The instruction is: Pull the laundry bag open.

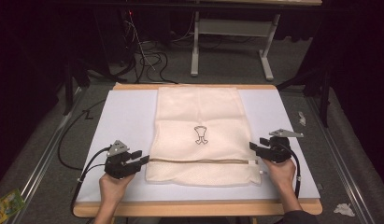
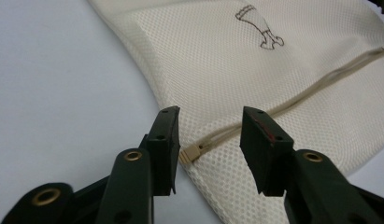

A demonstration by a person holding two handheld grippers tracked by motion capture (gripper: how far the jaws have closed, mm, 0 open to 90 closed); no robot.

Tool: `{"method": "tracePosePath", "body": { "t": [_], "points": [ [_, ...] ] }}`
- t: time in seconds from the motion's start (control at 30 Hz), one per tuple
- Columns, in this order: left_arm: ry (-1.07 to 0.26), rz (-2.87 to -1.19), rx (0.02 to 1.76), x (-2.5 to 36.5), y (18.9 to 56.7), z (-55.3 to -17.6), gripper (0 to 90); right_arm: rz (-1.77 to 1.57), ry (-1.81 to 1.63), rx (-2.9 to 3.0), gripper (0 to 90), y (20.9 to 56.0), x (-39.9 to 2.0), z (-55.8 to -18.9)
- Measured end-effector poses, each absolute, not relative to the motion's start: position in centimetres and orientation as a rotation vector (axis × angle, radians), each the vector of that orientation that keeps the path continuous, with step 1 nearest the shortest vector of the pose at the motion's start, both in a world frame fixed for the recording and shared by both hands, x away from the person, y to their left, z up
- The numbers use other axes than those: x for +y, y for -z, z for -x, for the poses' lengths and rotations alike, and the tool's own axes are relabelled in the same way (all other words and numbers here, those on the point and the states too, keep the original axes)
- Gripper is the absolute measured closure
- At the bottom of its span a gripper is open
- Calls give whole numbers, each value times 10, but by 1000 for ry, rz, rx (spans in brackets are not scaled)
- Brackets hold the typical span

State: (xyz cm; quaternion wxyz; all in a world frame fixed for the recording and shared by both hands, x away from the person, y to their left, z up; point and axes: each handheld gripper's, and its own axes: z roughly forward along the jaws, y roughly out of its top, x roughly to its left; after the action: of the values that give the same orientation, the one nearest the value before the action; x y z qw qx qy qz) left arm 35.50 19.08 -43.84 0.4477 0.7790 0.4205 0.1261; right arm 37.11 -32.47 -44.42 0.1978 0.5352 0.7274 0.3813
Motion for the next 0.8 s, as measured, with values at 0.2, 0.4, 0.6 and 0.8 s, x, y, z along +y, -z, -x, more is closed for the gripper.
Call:
{"method": "tracePosePath", "body": {
  "t": [0.2,0.4,0.6,0.8],
  "points": [
    [-380,-1897,1037,197,427,-356,534,-1501,-1149,1948,450,432,-337,-365],
    [-433,-1855,1072,210,424,-358,497,-1485,-1162,1910,456,428,-348,-359],
    [-460,-1794,1086,223,416,-358,483,-1508,-1200,1860,445,426,-358,-356],
    [-488,-1753,1112,233,416,-359,478,-1507,-1193,1827,434,426,-364,-355]
  ]
}}
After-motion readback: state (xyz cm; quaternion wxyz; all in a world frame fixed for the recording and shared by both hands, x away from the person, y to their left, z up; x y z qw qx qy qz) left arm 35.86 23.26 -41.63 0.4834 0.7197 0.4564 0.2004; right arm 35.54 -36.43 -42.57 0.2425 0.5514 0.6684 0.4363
